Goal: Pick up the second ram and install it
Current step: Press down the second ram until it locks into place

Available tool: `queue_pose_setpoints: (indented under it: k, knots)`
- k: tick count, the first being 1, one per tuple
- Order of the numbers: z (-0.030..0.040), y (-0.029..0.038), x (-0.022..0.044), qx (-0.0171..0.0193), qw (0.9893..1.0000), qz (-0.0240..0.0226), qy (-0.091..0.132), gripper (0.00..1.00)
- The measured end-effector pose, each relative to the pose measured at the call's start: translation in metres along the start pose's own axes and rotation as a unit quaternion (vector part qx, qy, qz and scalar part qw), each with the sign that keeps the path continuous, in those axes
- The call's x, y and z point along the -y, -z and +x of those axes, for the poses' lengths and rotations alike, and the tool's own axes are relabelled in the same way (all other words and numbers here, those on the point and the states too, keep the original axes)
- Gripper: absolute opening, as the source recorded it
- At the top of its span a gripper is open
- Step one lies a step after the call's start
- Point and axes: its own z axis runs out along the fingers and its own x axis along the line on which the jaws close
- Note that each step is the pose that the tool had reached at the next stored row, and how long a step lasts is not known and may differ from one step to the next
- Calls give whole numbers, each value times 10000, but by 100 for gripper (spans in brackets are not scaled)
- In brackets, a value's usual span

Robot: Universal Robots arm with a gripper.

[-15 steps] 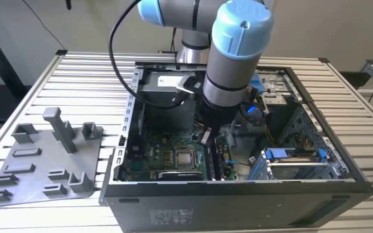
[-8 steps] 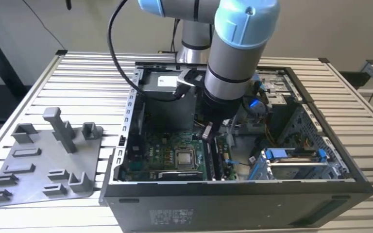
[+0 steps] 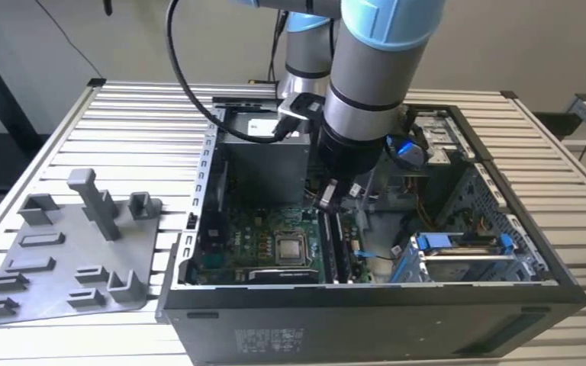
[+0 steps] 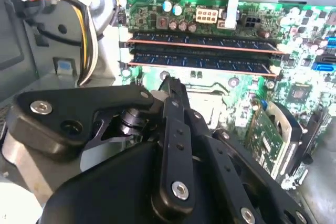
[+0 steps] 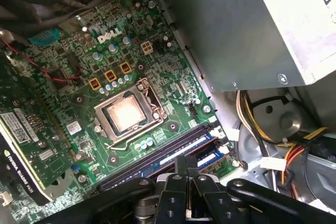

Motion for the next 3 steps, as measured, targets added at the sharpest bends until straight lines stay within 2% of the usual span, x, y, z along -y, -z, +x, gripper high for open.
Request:
queue_pose_setpoints:
  k: [3]
  knots:
    - [0, 1, 0, -8, 10000, 5, -1, 11]
